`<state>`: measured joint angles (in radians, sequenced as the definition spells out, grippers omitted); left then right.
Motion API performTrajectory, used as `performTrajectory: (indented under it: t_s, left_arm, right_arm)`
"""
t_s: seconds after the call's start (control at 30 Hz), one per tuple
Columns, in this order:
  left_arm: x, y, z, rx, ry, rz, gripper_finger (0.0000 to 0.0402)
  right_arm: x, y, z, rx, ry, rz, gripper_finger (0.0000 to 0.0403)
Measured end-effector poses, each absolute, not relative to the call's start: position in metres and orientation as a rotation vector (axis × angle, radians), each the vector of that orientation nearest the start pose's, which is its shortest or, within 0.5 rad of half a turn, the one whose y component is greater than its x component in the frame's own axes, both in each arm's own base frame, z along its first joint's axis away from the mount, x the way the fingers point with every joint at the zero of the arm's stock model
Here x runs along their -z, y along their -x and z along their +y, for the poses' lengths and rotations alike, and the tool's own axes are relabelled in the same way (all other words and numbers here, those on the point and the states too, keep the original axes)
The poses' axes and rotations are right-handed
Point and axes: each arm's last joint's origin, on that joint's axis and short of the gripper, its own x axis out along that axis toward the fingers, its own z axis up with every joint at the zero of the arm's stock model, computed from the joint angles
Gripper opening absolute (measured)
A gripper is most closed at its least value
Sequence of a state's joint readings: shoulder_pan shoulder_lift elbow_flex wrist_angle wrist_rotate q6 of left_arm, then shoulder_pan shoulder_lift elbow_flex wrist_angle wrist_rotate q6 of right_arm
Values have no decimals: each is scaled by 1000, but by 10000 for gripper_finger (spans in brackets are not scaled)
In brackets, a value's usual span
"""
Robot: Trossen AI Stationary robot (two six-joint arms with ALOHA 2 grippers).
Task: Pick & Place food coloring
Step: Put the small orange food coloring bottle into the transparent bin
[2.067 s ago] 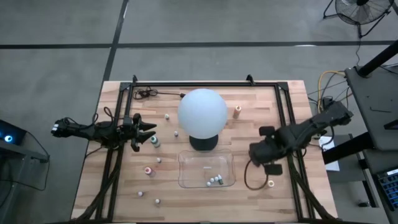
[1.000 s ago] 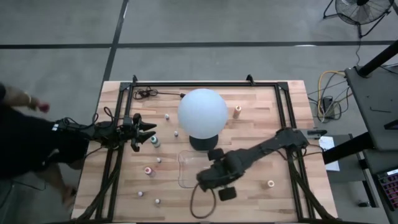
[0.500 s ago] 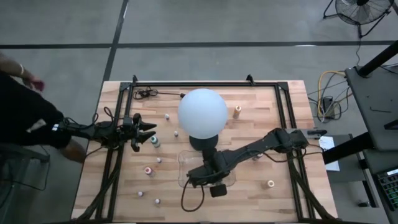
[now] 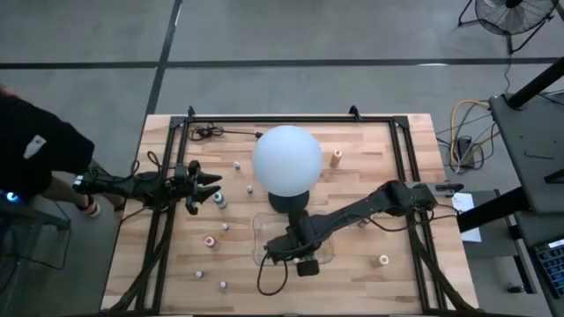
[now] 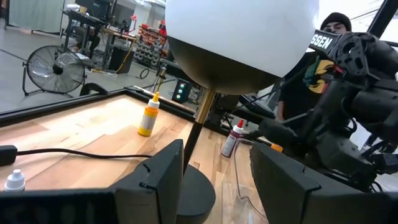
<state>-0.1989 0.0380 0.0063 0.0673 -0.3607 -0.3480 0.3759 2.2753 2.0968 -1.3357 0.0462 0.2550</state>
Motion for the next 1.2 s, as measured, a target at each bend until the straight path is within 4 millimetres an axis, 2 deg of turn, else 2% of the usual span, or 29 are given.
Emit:
performTrajectory:
  t_s: [0.43,0.67,1.2]
  left_arm:
    - [-169,-98,-9,-154,357,-62,161]
    - [-169,-98,-9,-154,357,-62,161]
    - [-169,-98,-9,-154,357,-62,161]
  right_arm:
    - [-206,-429,166,-104,104,1408,54]
    - [-192,-434,167,-107,112,1423,54]
    - [-175,-441,168,-121,93,1425,54]
